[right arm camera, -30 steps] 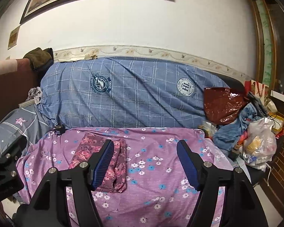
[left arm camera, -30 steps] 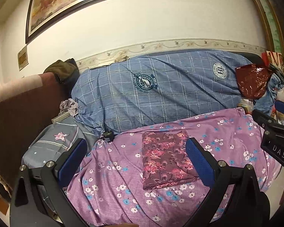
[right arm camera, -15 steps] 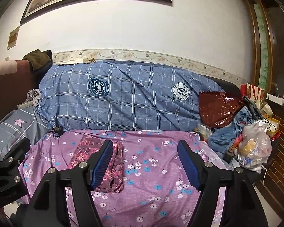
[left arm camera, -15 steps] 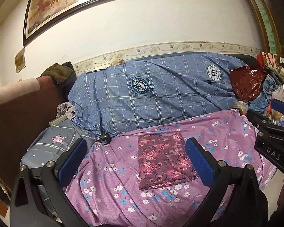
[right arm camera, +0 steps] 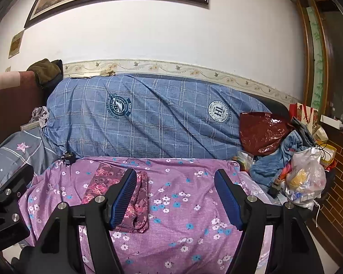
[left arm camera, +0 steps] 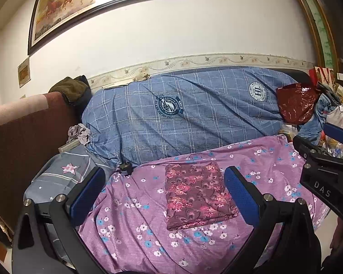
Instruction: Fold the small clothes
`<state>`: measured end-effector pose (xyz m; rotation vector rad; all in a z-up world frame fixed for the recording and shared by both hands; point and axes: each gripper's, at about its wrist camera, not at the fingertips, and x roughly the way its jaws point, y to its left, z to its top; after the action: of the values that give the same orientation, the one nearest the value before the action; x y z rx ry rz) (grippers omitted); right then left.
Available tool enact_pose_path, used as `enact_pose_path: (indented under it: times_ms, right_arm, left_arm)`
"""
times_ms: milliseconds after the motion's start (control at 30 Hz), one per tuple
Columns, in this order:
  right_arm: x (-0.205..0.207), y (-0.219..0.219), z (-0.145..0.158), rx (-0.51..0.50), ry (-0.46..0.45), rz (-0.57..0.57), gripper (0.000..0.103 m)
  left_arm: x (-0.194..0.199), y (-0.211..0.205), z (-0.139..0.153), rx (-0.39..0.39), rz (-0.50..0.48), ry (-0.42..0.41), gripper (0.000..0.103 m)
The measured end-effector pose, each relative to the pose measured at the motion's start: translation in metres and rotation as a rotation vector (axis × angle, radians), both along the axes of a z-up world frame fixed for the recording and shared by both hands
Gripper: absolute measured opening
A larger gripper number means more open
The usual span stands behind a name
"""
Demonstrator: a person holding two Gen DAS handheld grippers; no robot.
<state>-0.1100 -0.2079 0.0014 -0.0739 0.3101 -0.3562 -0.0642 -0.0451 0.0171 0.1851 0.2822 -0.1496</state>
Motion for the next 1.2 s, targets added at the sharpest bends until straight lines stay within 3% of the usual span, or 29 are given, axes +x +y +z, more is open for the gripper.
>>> enact_pose_path:
  times_ms: [1200]
  right_arm:
    - [0.031, 0.011, -0.013, -0.026, 0.046, -0.008, 0.073]
  left_arm:
    - [0.020, 0.009, -0.010, -0.050, -0.018, 0.034, 0.103]
